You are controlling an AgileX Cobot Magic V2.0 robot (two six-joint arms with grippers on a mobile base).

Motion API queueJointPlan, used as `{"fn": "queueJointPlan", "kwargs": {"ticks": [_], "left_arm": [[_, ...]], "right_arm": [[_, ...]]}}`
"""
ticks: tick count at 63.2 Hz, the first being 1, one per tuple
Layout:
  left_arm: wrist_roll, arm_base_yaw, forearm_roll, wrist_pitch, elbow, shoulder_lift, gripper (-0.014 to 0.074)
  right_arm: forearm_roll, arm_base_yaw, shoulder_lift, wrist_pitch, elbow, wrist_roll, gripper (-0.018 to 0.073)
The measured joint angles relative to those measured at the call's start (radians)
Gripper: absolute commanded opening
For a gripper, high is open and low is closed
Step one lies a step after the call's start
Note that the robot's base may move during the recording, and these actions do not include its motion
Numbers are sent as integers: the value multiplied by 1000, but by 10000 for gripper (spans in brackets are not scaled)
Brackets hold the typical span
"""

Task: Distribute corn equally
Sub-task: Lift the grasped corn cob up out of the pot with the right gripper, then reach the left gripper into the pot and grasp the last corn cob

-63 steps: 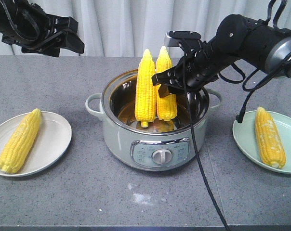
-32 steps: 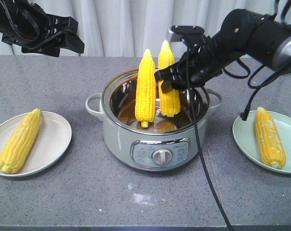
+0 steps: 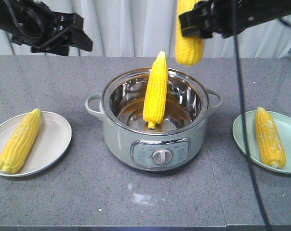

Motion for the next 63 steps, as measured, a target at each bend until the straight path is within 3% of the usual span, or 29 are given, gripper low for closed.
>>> {"fn": "queueJointPlan", "kwargs": {"ticks": [21,32,44,63], "left_arm": [[25,-202,-29,-128,0,57,481],[8,-275,25,-191,0,140,481],[-2,-303,66,-236,0,199,481],[-2,-316,81,-310,0,237,481]], "right_arm": [[-185,0,-123,13,0,47,-6],[-326,0,-144,44,0,107,-6],[-408,0,-146,65,0,135,-6],[-414,0,-146,67,0,137,-6]]}}
